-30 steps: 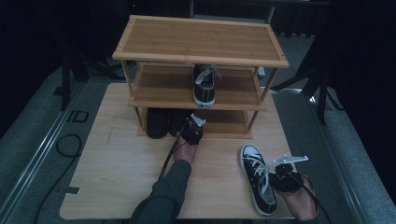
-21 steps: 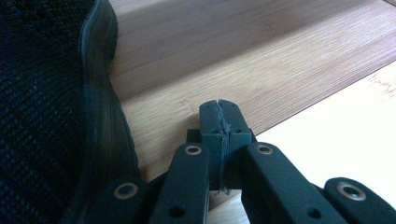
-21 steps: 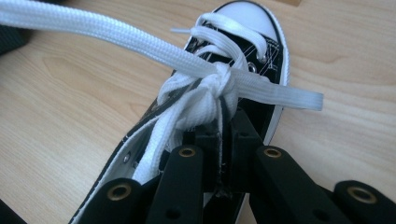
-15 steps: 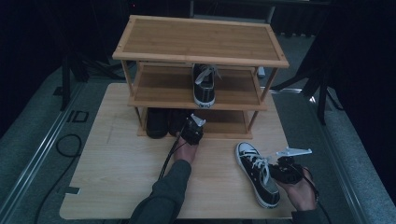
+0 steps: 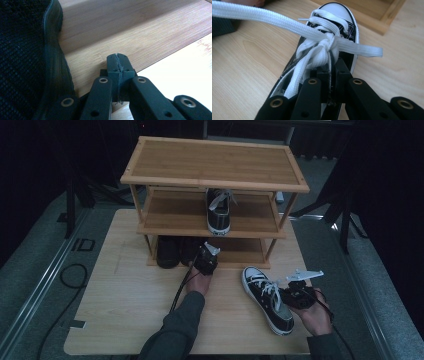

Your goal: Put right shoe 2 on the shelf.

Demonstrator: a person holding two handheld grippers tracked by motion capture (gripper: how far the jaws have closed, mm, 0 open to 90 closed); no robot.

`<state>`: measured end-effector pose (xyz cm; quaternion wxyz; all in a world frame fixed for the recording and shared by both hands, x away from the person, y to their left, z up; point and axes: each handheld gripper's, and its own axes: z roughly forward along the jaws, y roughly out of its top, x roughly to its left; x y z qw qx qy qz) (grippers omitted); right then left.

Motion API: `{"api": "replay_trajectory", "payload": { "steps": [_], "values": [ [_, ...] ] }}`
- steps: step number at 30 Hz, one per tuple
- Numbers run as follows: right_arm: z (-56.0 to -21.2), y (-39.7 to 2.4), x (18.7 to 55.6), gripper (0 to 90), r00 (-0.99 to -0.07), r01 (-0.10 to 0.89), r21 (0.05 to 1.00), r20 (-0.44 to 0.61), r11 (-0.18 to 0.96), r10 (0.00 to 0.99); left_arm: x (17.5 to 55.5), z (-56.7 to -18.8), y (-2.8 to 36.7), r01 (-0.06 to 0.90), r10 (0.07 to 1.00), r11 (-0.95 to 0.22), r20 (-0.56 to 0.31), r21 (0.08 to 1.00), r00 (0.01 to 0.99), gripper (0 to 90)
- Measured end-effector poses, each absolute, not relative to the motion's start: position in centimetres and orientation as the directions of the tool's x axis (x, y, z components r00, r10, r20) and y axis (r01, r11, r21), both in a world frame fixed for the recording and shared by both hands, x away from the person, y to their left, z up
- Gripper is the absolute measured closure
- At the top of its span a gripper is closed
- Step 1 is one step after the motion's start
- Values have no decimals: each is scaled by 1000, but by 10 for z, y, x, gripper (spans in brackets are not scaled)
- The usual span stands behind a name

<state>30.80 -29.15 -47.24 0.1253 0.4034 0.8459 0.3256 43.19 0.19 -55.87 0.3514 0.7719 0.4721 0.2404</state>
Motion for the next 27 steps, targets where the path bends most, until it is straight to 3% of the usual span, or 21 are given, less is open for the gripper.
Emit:
{"api": "replay_trajectory", "payload": {
  "steps": [14, 27],
  "values": [
    [-460, -287, 334, 861, -775, 491, 672, 45, 555, 630, 432, -559, 2, 560, 899, -306, 40, 770, 436, 897],
    [-445, -289, 352, 861, -790, 482, 677, 62, 555, 610, 432, -559, 2, 561, 899, -306, 39, 769, 437, 897]
  ]
}}
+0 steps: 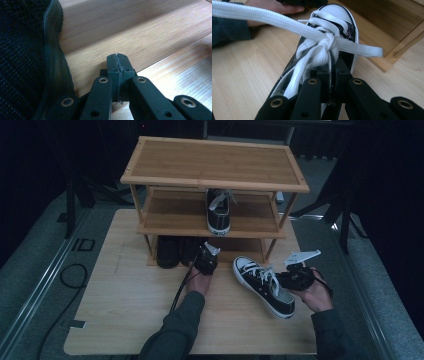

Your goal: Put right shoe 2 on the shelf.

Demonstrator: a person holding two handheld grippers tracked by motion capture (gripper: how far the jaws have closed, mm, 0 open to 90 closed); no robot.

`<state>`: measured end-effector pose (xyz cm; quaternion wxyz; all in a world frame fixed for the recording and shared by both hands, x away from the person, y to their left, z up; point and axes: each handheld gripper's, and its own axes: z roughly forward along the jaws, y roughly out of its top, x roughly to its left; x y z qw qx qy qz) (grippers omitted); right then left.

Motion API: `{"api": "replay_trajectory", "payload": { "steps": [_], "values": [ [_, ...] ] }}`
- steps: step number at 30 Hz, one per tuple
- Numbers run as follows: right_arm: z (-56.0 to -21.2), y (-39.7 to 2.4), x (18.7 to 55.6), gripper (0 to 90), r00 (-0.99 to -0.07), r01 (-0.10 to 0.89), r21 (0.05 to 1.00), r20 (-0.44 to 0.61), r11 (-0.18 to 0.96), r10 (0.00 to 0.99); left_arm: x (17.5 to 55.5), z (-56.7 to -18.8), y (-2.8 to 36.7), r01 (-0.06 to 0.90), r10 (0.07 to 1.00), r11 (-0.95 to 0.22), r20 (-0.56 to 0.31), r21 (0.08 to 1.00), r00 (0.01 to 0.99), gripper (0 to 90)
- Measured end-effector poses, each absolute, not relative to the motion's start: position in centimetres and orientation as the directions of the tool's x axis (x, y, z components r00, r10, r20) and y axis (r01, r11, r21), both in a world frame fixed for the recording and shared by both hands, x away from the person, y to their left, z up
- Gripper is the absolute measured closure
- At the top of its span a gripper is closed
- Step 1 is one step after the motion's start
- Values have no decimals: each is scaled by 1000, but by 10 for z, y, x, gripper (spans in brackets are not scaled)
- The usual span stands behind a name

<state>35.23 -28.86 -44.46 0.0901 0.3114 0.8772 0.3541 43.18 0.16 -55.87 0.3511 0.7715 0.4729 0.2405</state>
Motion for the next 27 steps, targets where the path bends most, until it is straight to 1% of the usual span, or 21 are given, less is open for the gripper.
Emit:
{"api": "replay_trajectory", "payload": {
  "steps": [7, 14, 27],
  "values": [
    [-435, -286, 357, 860, -804, 465, 687, 65, 558, 590, 432, -559, 2, 561, 899, -306, 39, 769, 437, 897],
    [-422, -280, 360, 861, -837, 425, 684, 47, 593, 545, 432, -559, 2, 560, 898, -308, 40, 769, 438, 897],
    [-403, -282, 369, 861, -855, 390, 683, 21, 617, 518, 432, -559, 2, 560, 899, -308, 42, 770, 436, 897]
  ]
}}
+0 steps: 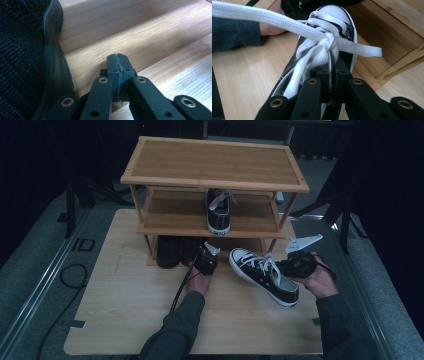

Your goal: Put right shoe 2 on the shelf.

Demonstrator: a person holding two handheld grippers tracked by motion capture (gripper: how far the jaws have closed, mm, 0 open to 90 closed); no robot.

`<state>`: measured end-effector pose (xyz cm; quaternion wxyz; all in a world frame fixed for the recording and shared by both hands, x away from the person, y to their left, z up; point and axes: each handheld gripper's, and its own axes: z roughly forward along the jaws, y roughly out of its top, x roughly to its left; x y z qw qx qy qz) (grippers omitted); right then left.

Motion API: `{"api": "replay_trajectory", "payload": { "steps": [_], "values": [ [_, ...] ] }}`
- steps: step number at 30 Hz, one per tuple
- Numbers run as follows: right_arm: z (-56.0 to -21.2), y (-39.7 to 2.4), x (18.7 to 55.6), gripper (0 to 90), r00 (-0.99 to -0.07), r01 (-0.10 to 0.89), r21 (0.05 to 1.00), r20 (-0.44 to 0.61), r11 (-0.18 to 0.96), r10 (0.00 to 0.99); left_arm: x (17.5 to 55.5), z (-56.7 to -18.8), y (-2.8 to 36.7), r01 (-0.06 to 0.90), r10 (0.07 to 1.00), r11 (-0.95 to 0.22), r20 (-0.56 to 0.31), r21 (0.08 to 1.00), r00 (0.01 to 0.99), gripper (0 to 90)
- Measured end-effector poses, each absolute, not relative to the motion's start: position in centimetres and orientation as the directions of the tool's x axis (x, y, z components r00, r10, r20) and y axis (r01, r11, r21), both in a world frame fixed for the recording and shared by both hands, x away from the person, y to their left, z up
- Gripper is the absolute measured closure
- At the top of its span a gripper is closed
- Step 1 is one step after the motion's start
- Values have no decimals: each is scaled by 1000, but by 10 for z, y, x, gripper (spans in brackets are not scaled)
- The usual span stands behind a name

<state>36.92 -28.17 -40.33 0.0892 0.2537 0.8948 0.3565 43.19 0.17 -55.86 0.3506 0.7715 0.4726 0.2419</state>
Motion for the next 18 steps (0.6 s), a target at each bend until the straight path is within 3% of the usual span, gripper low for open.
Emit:
{"api": "replay_trajectory", "payload": {
  "steps": [18],
  "values": [
    [-365, -283, 362, 861, -870, 350, 700, -3, 623, 492, 432, -559, 1, 558, 901, -300, 37, 774, 432, 897]
  ]
}}
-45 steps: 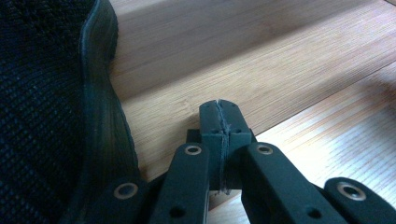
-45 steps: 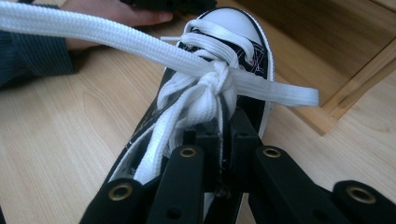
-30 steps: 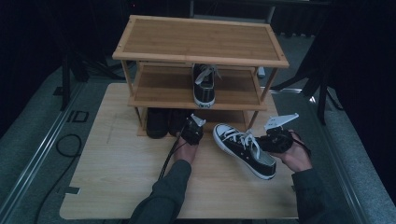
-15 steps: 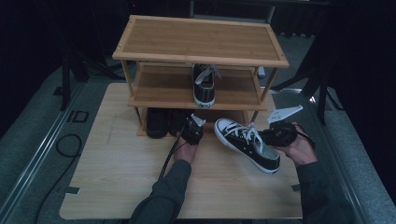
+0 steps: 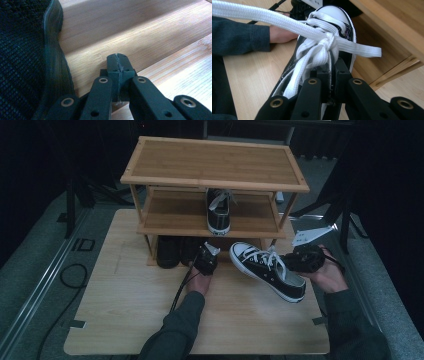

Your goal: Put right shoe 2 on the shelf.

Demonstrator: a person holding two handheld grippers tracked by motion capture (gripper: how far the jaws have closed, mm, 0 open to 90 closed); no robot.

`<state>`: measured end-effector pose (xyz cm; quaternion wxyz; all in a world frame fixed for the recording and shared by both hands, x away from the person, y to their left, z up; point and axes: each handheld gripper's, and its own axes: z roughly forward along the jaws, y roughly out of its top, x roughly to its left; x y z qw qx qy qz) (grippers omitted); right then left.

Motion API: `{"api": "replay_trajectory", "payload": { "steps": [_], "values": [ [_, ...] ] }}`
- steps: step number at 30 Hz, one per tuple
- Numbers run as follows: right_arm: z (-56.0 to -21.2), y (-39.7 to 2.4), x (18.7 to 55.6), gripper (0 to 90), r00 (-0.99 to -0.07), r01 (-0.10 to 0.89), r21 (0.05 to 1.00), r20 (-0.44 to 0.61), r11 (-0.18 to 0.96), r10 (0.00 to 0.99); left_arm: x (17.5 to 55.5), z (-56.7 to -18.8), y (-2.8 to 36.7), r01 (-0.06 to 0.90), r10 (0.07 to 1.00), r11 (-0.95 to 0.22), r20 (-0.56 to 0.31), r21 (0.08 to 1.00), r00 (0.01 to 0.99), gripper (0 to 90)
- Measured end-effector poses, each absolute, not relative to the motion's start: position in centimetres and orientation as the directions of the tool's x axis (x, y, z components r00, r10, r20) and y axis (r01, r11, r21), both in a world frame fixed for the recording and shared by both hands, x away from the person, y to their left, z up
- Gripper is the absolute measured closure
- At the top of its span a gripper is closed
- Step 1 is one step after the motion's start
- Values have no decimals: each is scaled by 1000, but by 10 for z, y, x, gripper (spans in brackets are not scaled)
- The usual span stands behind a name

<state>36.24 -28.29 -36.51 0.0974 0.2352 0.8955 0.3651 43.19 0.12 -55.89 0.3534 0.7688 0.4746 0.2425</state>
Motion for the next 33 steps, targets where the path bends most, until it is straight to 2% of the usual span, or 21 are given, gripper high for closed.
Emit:
{"api": "replay_trajectory", "payload": {
  "steps": [20, 33],
  "values": [
    [-322, -287, 359, 861, -883, 300, 766, -3, 569, 469, 432, -559, 1, 561, 901, -299, 34, 772, 433, 896],
    [-316, -281, 384, 862, -831, 345, 765, -21, 544, 556, 432, -559, 2, 560, 900, -304, 39, 771, 435, 897]
  ]
}}
